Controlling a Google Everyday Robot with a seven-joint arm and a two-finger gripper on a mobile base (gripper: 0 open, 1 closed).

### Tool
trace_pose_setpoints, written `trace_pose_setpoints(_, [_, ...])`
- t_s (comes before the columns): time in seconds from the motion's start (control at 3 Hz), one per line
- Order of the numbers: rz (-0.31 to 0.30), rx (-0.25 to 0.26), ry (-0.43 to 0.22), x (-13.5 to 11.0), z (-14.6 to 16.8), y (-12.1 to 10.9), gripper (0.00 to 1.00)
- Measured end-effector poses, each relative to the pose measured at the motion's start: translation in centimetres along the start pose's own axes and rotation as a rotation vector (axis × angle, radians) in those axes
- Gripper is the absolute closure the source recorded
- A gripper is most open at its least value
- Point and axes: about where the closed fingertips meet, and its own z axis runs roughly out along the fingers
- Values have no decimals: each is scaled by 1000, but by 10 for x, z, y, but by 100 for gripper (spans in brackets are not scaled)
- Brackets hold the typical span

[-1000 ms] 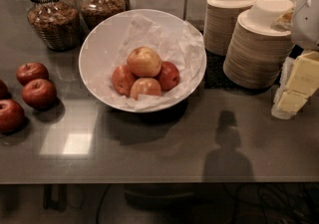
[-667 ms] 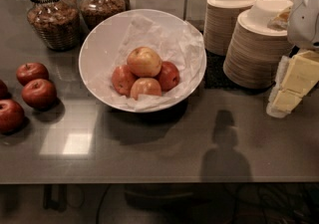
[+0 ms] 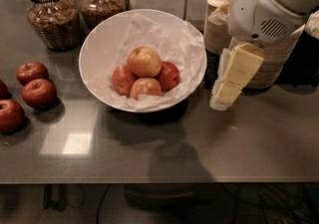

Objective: Pick apple from white bowl

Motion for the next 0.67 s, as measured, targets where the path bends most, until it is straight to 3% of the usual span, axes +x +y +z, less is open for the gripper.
trace_pose_setpoints(0.33, [-50, -41, -75, -40, 21, 1, 0])
trace_pose_setpoints(0.67, [-66, -31, -104, -61, 48, -3, 0])
